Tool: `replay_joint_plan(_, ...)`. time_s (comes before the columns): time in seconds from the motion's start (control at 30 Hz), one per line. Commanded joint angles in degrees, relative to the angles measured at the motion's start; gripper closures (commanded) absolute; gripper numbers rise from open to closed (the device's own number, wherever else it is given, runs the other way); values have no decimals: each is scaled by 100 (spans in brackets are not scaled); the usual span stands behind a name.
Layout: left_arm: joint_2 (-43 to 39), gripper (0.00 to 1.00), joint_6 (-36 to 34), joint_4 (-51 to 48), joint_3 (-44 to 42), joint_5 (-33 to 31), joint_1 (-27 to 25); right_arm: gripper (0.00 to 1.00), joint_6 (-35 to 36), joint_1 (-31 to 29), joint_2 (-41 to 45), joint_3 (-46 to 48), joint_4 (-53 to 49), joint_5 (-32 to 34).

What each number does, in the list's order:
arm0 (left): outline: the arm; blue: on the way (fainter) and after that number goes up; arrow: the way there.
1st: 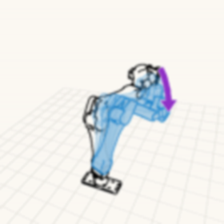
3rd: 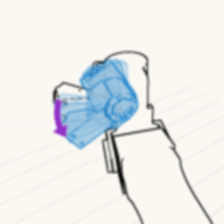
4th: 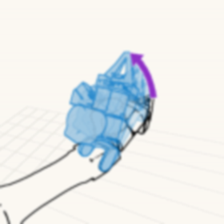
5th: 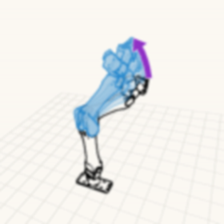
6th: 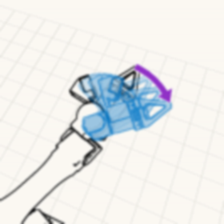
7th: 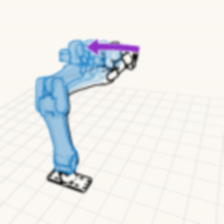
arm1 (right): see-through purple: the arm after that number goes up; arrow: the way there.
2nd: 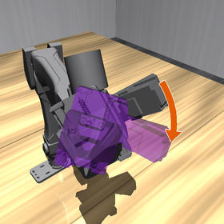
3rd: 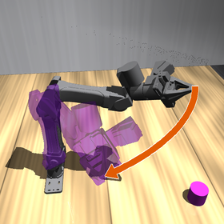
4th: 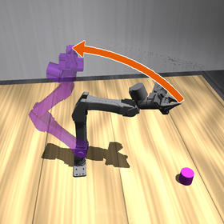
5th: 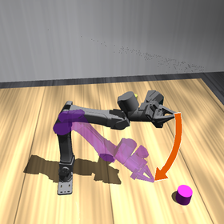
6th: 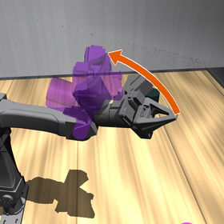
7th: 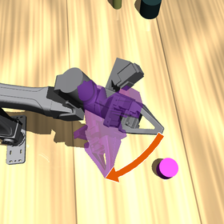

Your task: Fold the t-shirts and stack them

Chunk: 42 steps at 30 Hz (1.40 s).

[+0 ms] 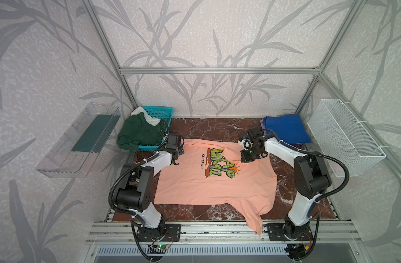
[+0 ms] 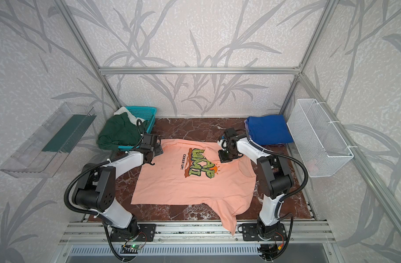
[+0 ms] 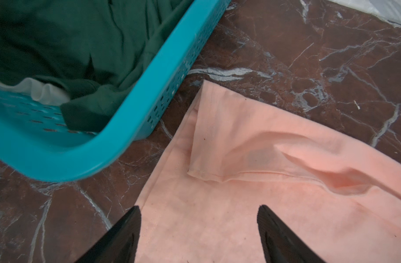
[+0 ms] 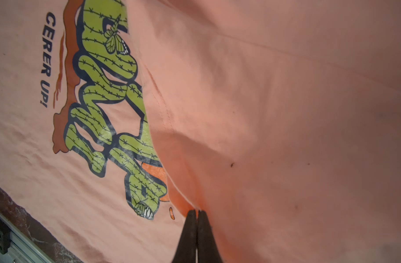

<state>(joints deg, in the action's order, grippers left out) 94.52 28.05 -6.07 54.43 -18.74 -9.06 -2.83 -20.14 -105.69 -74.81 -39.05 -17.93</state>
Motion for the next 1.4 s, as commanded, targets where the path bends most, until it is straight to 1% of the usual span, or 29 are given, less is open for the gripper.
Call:
replay_joint_plan(0.0, 109, 19, 25, -193, 163, -45, 115, 100, 138, 10, 317, 156, -32, 135)
replay_joint_plan(0.1, 144, 20, 60, -228, 207, -24, 199, 100, 142, 27, 438, 245, 31, 263)
replay_joint_plan(0.2, 236, 19, 80, -276, 269, -6, 259, 100, -46, 121, 631, 353, 200, 428)
replay_joint_plan(0.37, 510, 22, 127, -412, 502, 118, 333, 100, -505, 516, 1065, 625, 660, 381)
replay_joint_plan(0.43, 611, 24, 117, -528, 660, 189, 329, 100, -641, 712, 1217, 768, 869, 187)
replay_joint_plan(0.5, 738, 25, 100, -713, 862, 297, 343, 100, -649, 809, 1294, 843, 970, 4)
replay_joint_plan(0.6, 941, 28, 82, -852, 1100, 424, 341, 100, -603, 820, 1258, 834, 918, -3)
replay_joint_plan(0.8, 1273, 31, 133, -1000, 1369, 603, 343, 100, -602, 845, 1251, 849, 894, 52)
replay_joint_plan(0.97, 1412, 35, 227, -1017, 1400, 676, 339, 100, -627, 920, 1262, 840, 926, 11)
replay_joint_plan(1.13, 1683, 42, 276, -1095, 1550, 743, 343, 100, -602, 929, 1167, 772, 909, -42)
replay_joint_plan(1.3, 1766, 54, 280, -1116, 1610, 742, 343, 100, -591, 933, 1139, 749, 908, -71)
replay_joint_plan(1.37, 1772, 56, 262, -1134, 1628, 665, 343, 100, -586, 933, 1147, 745, 913, -79)
